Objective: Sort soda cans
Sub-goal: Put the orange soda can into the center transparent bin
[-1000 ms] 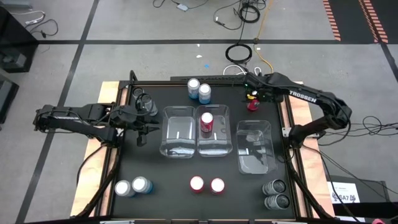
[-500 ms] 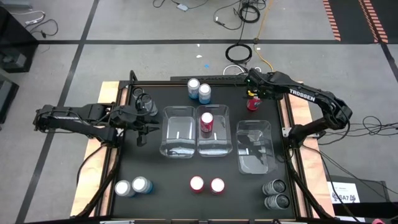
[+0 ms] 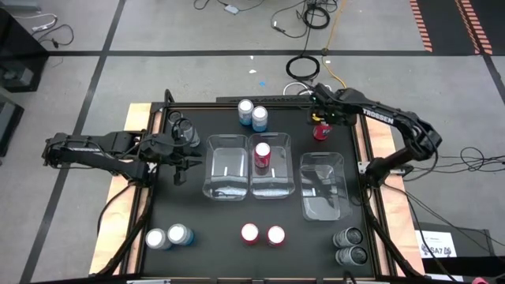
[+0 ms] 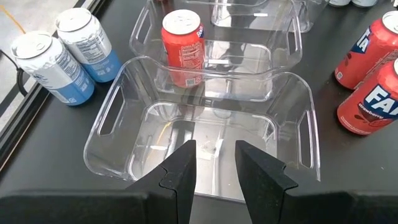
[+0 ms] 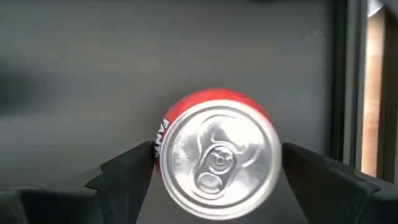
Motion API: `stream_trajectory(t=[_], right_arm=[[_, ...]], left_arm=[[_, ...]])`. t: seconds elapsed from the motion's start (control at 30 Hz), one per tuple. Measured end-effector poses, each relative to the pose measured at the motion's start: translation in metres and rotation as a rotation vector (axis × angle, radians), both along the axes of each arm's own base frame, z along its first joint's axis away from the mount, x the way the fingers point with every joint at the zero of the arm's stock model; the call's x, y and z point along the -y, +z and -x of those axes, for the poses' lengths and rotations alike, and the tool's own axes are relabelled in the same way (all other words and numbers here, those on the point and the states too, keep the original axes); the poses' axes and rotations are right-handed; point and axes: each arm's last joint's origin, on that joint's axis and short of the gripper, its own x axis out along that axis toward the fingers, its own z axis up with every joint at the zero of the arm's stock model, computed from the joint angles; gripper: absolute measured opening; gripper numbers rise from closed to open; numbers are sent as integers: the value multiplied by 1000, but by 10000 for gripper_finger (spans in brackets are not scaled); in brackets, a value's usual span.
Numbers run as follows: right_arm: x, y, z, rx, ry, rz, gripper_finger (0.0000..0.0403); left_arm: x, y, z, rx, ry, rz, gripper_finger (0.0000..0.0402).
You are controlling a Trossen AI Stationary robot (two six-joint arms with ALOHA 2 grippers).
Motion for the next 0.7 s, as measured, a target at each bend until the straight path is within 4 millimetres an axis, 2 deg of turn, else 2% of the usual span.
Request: stream_trajectory(t=[0.2, 0.37, 0.6, 0.7], right_arm=[[7, -15, -7, -29, 14, -21, 341], [11, -20, -5, -30, -5, -62, 338], [13, -19, -3, -24, 0, -71, 289], [13, -19, -3, -24, 14, -75, 283]], left_arm=[[0, 0, 0, 0, 0, 0, 123], [0, 0, 0, 0, 9, 11, 123], [0, -1, 1, -7, 13, 15, 123], [0, -1, 0, -7, 13, 16, 123]])
